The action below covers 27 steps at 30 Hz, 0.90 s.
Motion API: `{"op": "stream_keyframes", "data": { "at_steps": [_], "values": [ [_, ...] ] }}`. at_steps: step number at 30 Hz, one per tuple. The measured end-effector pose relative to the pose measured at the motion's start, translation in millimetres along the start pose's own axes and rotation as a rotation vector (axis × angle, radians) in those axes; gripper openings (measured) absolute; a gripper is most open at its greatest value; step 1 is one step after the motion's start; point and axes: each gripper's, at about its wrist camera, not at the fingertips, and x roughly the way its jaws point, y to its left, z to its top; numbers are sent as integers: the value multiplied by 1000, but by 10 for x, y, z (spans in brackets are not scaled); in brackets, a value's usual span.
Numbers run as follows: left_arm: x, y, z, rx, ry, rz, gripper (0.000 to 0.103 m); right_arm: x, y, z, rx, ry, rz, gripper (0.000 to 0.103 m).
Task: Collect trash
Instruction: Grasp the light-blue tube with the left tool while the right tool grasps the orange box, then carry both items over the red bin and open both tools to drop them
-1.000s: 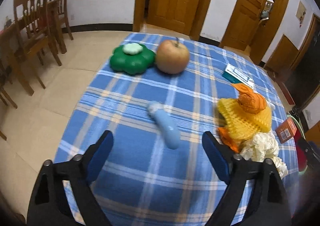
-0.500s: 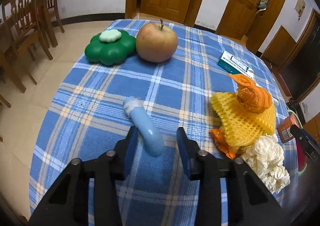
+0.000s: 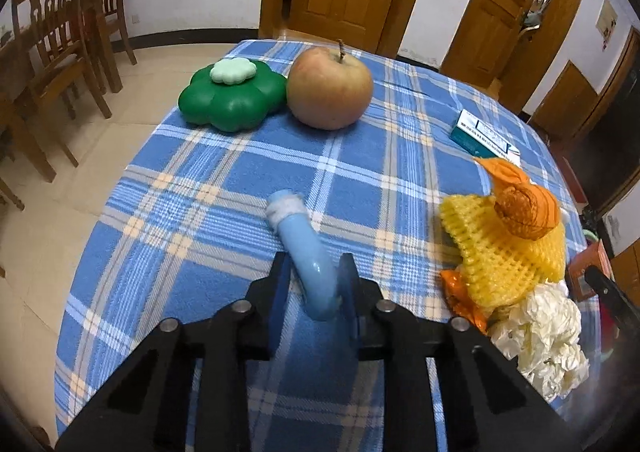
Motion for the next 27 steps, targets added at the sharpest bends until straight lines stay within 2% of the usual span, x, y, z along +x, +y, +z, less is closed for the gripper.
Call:
{"op": "stream_keyframes", "data": {
  "at_steps": [2, 5, 11, 15, 21, 27],
  "values": [
    [-6, 20, 5, 3, 0, -12, 18, -72, -35, -22, 23, -9, 4, 60],
    [-49, 11, -15, 23, -14, -20, 18, -207, -84, -68, 52, -29, 3, 60],
    [-340, -91, -84, 58, -61, -91, 18, -428, -204, -196, 124, -56, -3, 60],
    [-572, -237, -116, 80, -83, -168, 18, -549, -310, -278, 168, -71, -17, 60],
    [-837, -625, -141, 163, -118, -246, 17, -716, -588, -364, 228, -90, -63, 60],
    [-897, -1081, -173, 246, -91, -322, 17, -811, -950, -437, 290, -98, -128, 60]
  ]
}}
